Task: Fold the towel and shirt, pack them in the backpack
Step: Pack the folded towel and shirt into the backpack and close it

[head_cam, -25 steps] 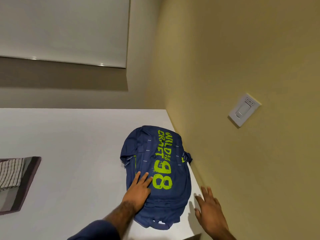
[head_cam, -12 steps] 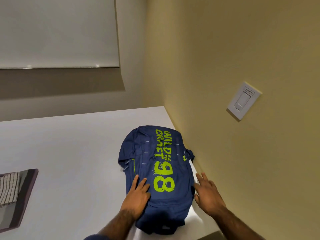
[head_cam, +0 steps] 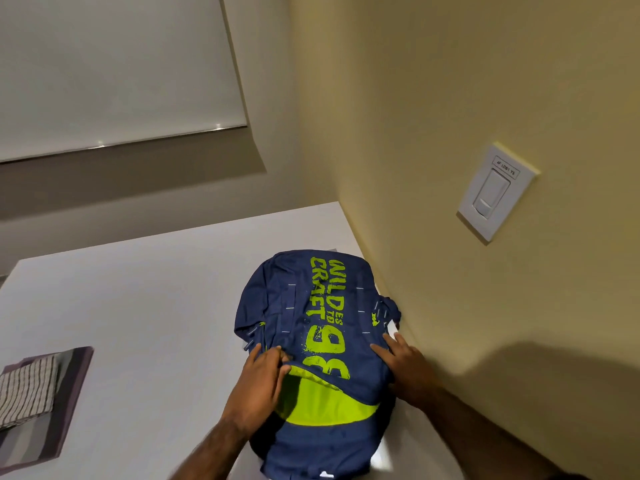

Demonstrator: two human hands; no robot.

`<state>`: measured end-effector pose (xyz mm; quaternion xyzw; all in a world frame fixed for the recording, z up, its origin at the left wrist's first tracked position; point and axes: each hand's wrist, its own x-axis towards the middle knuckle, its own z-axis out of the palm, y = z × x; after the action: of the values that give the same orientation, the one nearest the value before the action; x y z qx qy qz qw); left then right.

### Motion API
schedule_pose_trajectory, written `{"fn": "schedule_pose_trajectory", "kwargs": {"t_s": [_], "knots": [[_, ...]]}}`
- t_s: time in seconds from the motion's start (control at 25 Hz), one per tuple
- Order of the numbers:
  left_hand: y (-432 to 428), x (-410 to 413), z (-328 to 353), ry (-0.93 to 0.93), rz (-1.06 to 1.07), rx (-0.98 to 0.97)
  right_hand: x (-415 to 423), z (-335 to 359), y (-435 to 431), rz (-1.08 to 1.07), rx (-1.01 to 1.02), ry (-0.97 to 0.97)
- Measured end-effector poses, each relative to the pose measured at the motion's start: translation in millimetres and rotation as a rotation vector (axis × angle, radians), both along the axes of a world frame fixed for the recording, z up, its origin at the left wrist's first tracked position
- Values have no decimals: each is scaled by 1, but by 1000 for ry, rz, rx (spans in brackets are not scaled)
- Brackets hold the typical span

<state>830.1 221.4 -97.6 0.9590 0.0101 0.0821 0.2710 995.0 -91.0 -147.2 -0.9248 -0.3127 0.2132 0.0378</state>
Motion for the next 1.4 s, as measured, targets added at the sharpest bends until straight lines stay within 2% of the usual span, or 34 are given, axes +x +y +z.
{"fn": "schedule_pose_trajectory", "kwargs": {"t_s": [0.12,0.16,0.24,0.32,0.44,0.52,0.64,0.72,0.88,0.96,1.04,1.12,1.24,1.32,1.4], "knots": [[7,21,24,-12,141,-152,23,12,10,-20,276,-74],[10,31,32,-6,193,-188,31,18,16,-85,391,-143],[23,62,47,-40,254,-222,50,33,34,-309,542,-91],[40,105,59,-62,299,-272,74,44,46,-499,579,56],[60,172,67,-74,402,-382,101,69,60,-553,589,142],[62,187,60,-81,442,-446,119,77,67,-578,558,188],[59,163,19,-66,365,-278,140,63,76,-601,501,154],[64,148,-4,-38,349,-214,153,53,87,-589,540,177],[80,176,-12,58,564,-272,175,43,108,-636,659,213],[86,195,-14,81,605,-142,187,33,116,-663,619,190],[91,210,-20,46,580,90,197,28,124,-617,496,147],[93,226,-26,52,461,256,202,25,129,-488,377,18],[80,241,-27,123,124,294,201,12,140,-147,342,-257],[80,251,-36,200,79,254,199,10,150,-36,261,-238],[84,254,-47,254,77,253,199,6,155,-17,176,-170]]}}
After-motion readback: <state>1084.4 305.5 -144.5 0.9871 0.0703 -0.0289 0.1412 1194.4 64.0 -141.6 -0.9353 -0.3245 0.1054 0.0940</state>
